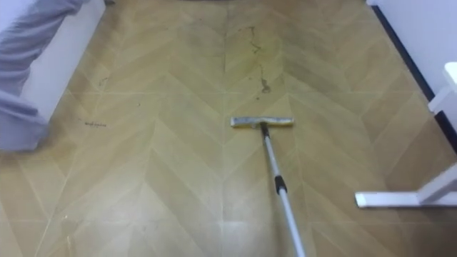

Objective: Mop floor

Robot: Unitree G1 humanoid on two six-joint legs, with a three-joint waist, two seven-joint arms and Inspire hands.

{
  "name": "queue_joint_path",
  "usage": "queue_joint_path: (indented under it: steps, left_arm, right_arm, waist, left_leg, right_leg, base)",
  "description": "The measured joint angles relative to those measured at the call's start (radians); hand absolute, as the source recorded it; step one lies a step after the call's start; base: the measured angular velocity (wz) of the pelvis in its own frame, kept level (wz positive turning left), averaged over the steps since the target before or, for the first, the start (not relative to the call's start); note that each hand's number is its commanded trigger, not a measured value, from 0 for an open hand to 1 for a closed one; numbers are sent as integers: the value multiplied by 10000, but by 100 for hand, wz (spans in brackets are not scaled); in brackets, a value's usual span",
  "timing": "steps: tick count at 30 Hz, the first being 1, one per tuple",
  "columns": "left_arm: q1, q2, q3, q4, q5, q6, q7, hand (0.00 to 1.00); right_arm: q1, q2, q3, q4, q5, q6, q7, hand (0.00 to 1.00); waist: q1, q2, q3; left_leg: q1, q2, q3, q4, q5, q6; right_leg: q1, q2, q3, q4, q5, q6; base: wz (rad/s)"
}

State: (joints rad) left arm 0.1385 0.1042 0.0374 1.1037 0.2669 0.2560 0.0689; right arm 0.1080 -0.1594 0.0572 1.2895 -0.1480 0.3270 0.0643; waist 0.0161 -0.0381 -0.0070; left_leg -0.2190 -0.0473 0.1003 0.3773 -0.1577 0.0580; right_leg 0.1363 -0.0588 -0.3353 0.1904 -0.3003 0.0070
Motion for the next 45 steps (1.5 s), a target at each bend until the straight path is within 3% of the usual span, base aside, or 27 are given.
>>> queue_joint_path:
  steps: [4, 6, 9, 11, 12, 14, 15, 16, 18, 22, 23, 24, 25, 26, 27, 30, 31, 33, 34, 35, 36, 37, 38, 39, 41, 43, 45]
  left_arm:
    - [-416, -1, -21, 360, -8, -115, 20, 0]
    - [-762, 6, -32, 617, -6, -204, 62, 0]
    - [-913, 8, -206, 760, -12, -255, 83, 0]
    - [-947, 10, -245, 783, -14, -256, 89, 0]
    - [-987, 7, -282, 859, -31, -257, 95, 0]
    - [-1046, 17, -324, 1052, -231, -254, 120, 0]
    - [-1051, 37, -314, 1095, -384, -246, 130, 0]
    - [-1072, 20, -320, 1092, -392, -271, 130, 0]
    - [-1079, -1, -317, 1128, -396, -301, 108, 0]
    - [-1253, 7, -331, 1176, -418, -438, 104, 0]
    - [-1341, -14, -336, 1186, -468, -468, 104, 0]
    - [-1336, -13, -429, 1235, -638, -490, 102, 0]
    - [-1328, -13, -467, 1271, -692, -520, 102, 0]
    - [-1234, -5, -621, 1290, -920, -596, 110, 0]
    - [-1168, 30, -765, 1301, -1282, -674, 146, 0]
    - [-1220, 207, -1161, 1229, -1885, -902, 312, 0]
    - [-1242, 327, -1211, 1185, -1952, -917, 376, 0]
    - [-1220, 530, -1334, 1131, -1952, -914, 388, 0]
    - [-1182, 591, -1373, 1107, -1952, -914, 384, 0]
    - [-1194, 651, -1388, 993, -1931, -900, 364, 0]
    - [-1171, 648, -1386, 968, -1907, -873, 314, 0]
    - [-1141, 648, -1386, 970, -1921, -857, 280, 0]
    - [-1085, 655, -1380, 989, -1952, -770, 232, 0]
    - [-1134, 645, -1375, 979, -1946, -694, 191, 0]
    - [-1310, 644, -1353, 953, -1965, -662, 168, 0]
    - [-1478, 593, -1281, 810, -1943, -695, 223, 0]
    - [-1442, 571, -1259, 562, -1924, -813, 485, 0]
  right_arm:
    - [-167, -10, -6, -18, 28, -24, 4, 100]
    - [-298, -44, -16, -14, 169, -92, -1, 100]
    - [-332, -77, -15, -1, 488, -91, -21, 100]
    - [-542, -105, -10, 81, 774, -93, -113, 100]
    - [-655, -131, -2, 138, 1028, -112, -222, 100]
    - [-695, -185, 14, 324, 1540, -322, -383, 100]
    - [-694, -232, 29, 433, 1818, -434, -443, 100]
    - [-700, -329, 30, 430, 2012, -566, -543, 100]
    - [-701, -469, 100, 439, 2387, -732, -664, 100]
    - [-799, -409, 328, 453, 2821, -795, -878, 100]
    - [-1001, -375, 370, 568, 2962, -841, -943, 100]
    - [-1176, -344, 410, 783, 2984, -882, -975, 100]
    - [-1357, -345, 420, 868, 2964, -872, -975, 100]
    - [-1620, -380, 436, 1033, 2961, -859, -983, 100]
    - [-1985, -426, 537, 1132, 2936, -855, -985, 100]
    - [-3123, -603, 542, 1178, 2922, -880, -954, 100]
    - [-3688, -671, 674, 1299, 3050, -920, -972, 100]
    - [-4158, -866, 782, 1338, 3466, -1109, -799, 100]
    - [-4273, -914, 784, 1329, 3563, -1161, -715, 100]
    - [-4470, -1036, 827, 1285, 3829, -1172, -567, 100]
    - [-4512, -1146, 805, 1282, 3977, -1185, -485, 100]
    - [-4541, -1167, 800, 1278, 4043, -1184, -458, 100]
    - [-4464, -1172, 807, 1240, 4193, -1249, -386, 100]
    - [-4234, -1217, 797, 1256, 4325, -1309, -262, 100]
    - [-3763, -1373, 820, 1325, 4557, -1329, -167, 100]
    - [-3096, -1692, 985, 1519, 4571, -1387, -190, 100]
    - [-1910, -1884, 1180, 1563, 4542, -1398, -499, 100]
  waist:
    - [-69, 117, -10]
    - [-146, 318, 85]
    - [-146, 474, 77]
    - [-132, 536, 91]
    - [-106, 585, 171]
    - [-117, 647, 230]
    - [-100, 601, 195]
    - [-73, 668, 220]
    - [58, 847, 271]
    - [214, 893, 256]
    - [232, 881, 290]
    - [243, 754, 359]
    - [318, 791, 354]
    - [461, 758, 372]
    - [494, 748, 371]
    - [739, 609, 321]
    - [872, 434, 367]
    - [1037, 117, 419]
    - [1071, 44, 398]
    - [1097, -64, 386]
    - [1257, -53, 391]
    - [1299, -27, 396]
    - [1289, 30, 408]
    - [1225, 126, 372]
    - [1186, 238, 368]
    - [1047, 471, 330]
    - [848, 796, 201]
  left_leg:
    - [-654, 74, -97, 210, 5, -7]
    - [-1101, 175, -258, 382, 21, -13]
    - [-1744, 191, -488, 531, 69, -15]
    - [-2303, 161, -544, 798, 61, -1]
    - [-2659, 151, -715, 999, 59, 1]
    - [-3210, 62, -851, 1325, 59, 0]
    - [-3667, -89, -867, 1574, 58, -2]
    - [-4149, -186, -869, 1867, 57, -5]
    - [-4774, -209, -835, 2448, 48, -20]
    - [-5625, -232, -887, 3354, -53, -189]
    - [-5977, -201, -916, 3874, -126, -325]
    - [-6308, -160, -894, 5087, -453, -730]
    - [-6399, -115, -868, 5903, -669, -819]
    - [-6604, 59, -819, 7445, -1056, -772]
    - [-6772, 191, -771, 8499, -1157, -682]
    - [-7485, 345, -716, 9475, -930, -708]
    - [-7681, 323, -688, 9626, -714, -822]
    - [-7745, 304, -571, 9559, -592, -809]
    - [-7732, 286, -526, 9441, -732, -742]
    - [-7662, 173, -484, 8592, -1088, -576]
    - [-7611, 173, -470, 7344, -1208, -477]
    - [-7551, 172, -464, 6807, -1231, -436]
    - [-7376, 161, -423, 6174, -1342, -154]
    - [-7144, 78, -391, 6010, -1453, 14]
    - [-6986, -174, -278, 5860, -1678, 272]
    - [-6839, -525, -229, 5982, -1925, 560]
    - [-6419, -768, -266, 5956, -2345, 781]
  right_leg:
    - [-732, 37, -85, 453, 5, -9]
    - [-1353, 64, -250, 1088, 6, -12]
    - [-2232, 18, -235, 1823, -55, -70]
    - [-2986, -114, -153, 2587, -316, -148]
    - [-3553, -171, 107, 3214, -468, -191]
    - [-4341, -227, 652, 4044, -727, -273]
    - [-4743, -291, 979, 4292, -1103, -301]
    - [-5174, -349, 1136, 4624, -1374, -281]
    - [-5800, -406, 1111, 5352, -1597, -292]
    - [-6555, -608, 863, 6384, -2296, -738]
    - [-6844, -747, 714, 6850, -2587, -871]
    - [-7052, -888, 576, 7482, -2852, -983]
    - [-7097, -939, 577, 7800, -3003, -1035]
    - [-7270, -976, 593, 8392, -3310, -1181]
    - [-7489, -993, 652, 8873, -3527, -1204]
    - [-8123, -870, 1008, 9775, -3823, -1132]
    - [-8275, -861, 1164, 9929, -3883, -1044]
    - [-8300, -804, 1371, 9926, -3859, -1083]
    - [-8291, -832, 1373, 9892, -3842, -1050]
    - [-8279, -894, 1357, 9804, -3783, -932]
    - [-8252, -883, 1344, 9653, -3757, -880]
    - [-8193, -883, 1334, 9554, -3747, -857]
    - [-7949, -943, 1297, 9298, -3751, -779]
    - [-7705, -970, 1302, 8968, -3721, -598]
    - [-7652, -969, 1798, 9014, -3559, -331]
    - [-7959, -991, 2390, 9918, -3021, -50]
    - [-8399, -866, 3039, 11018, -1727, 213]
  base:
    - [5]
    - [14]
    - [16]
    - [10]
    - [8]
    - [21]
    - [33]
    - [26]
    - [6]
    - [9]
    - [0]
    - [-9]
    - [-34]
    - [-45]
    - [-41]
    - [-20]
    - [-19]
    - [5]
    - [25]
    - [22]
    - [14]
    - [-4]
    - [3]
    - [17]
    - [28]
    - [34]
    - [14]
